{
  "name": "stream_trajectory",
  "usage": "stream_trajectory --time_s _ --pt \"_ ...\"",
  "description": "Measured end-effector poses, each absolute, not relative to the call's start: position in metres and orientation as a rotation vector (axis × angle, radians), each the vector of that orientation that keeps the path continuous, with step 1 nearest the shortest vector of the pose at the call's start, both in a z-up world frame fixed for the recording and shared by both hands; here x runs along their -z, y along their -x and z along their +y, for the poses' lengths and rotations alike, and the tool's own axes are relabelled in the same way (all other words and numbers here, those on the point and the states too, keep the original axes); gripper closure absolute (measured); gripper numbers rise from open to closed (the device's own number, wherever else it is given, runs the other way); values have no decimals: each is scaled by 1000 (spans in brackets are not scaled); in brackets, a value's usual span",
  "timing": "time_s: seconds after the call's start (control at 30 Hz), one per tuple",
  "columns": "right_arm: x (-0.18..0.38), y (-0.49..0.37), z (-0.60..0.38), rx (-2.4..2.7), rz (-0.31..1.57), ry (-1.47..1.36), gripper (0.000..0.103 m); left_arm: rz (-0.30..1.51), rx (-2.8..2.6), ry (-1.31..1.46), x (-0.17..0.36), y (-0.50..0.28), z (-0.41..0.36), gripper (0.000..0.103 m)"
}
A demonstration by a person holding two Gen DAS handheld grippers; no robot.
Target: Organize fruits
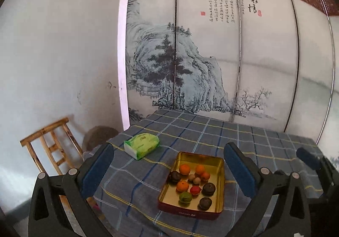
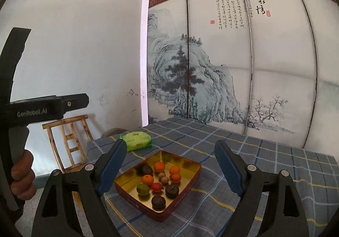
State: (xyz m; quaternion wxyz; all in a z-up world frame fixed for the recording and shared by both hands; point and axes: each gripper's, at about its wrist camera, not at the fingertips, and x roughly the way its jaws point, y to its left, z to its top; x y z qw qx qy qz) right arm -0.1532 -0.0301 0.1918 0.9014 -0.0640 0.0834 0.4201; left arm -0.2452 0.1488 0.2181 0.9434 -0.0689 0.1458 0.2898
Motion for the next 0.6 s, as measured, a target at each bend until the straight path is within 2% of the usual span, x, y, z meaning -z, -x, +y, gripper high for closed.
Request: stream_trajectory --time_s 0.6 --pt "-181 149 -31 -857 201 131 15 378 -580 118 -192 227 144 0"
